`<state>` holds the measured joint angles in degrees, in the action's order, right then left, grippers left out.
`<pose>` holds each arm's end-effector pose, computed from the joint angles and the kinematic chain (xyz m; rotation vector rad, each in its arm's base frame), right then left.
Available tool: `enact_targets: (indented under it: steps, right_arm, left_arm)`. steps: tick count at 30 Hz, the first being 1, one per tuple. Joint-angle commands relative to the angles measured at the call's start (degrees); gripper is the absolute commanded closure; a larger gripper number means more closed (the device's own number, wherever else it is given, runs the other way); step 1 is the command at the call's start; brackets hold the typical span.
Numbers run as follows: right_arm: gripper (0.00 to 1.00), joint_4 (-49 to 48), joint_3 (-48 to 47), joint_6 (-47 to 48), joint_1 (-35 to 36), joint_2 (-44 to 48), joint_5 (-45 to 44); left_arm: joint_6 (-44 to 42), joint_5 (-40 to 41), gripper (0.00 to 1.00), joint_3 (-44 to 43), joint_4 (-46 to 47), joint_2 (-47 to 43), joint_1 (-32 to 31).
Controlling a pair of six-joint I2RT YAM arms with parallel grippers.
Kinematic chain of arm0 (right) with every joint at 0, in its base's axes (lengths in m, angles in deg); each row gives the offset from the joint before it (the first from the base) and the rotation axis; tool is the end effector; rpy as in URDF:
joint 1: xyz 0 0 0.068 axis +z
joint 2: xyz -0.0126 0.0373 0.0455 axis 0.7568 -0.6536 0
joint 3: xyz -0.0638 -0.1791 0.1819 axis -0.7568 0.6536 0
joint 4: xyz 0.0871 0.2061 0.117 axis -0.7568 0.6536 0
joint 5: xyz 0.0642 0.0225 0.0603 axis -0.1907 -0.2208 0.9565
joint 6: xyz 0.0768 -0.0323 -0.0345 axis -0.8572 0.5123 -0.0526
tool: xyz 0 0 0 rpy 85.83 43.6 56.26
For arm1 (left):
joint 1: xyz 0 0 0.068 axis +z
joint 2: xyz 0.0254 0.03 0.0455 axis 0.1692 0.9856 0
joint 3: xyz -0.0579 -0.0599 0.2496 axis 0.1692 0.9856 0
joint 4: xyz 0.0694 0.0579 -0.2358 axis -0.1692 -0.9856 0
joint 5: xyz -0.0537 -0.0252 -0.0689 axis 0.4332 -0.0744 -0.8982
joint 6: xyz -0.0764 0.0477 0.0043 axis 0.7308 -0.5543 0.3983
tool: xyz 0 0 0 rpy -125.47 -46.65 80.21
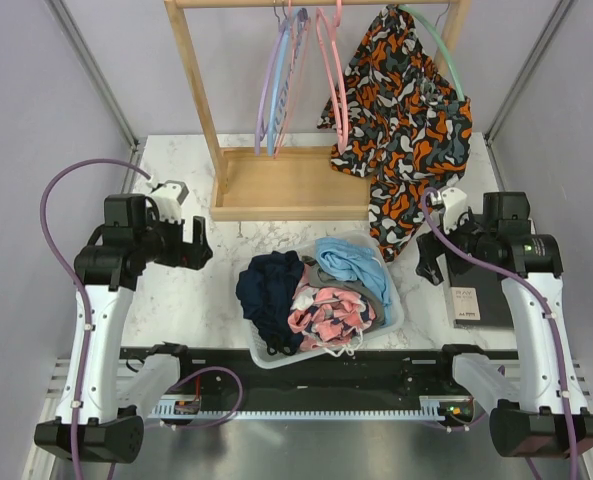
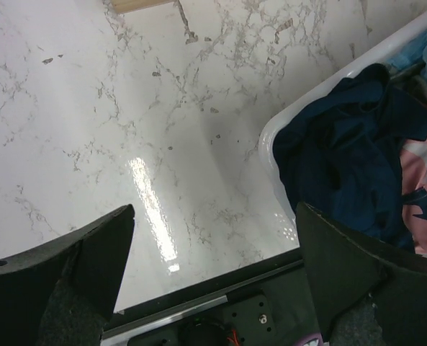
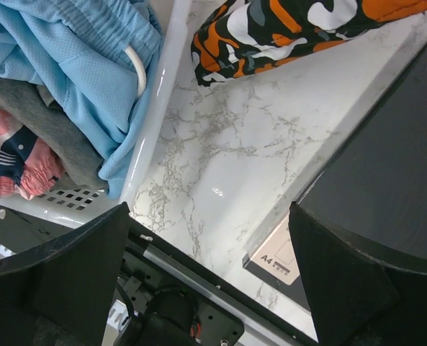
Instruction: Place the shorts on the hanger
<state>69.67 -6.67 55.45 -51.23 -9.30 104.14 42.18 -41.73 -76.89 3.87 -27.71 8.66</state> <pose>0.1773 0.0272 0.3076 -0.6643 2.3518 0.3314 0.1813 -0.0267 0.3211 0.3062 2.3204 -0.2931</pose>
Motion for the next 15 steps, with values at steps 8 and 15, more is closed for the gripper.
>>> enact_targets:
  steps: [8,15]
  right_arm:
    - [0.02,-6.11,-2.08,-2.35,11.07,-4.18,-0.44]
    - [0.02,-11.73,-2.34,-4.73,19.26,-10.25,-2.56]
  left_arm:
    - [13.46,7.86,0.04,-3.79,2.25,1.36,0.11]
    - [15.84,0.56,0.01,-2.65,8.38,-5.84,0.99]
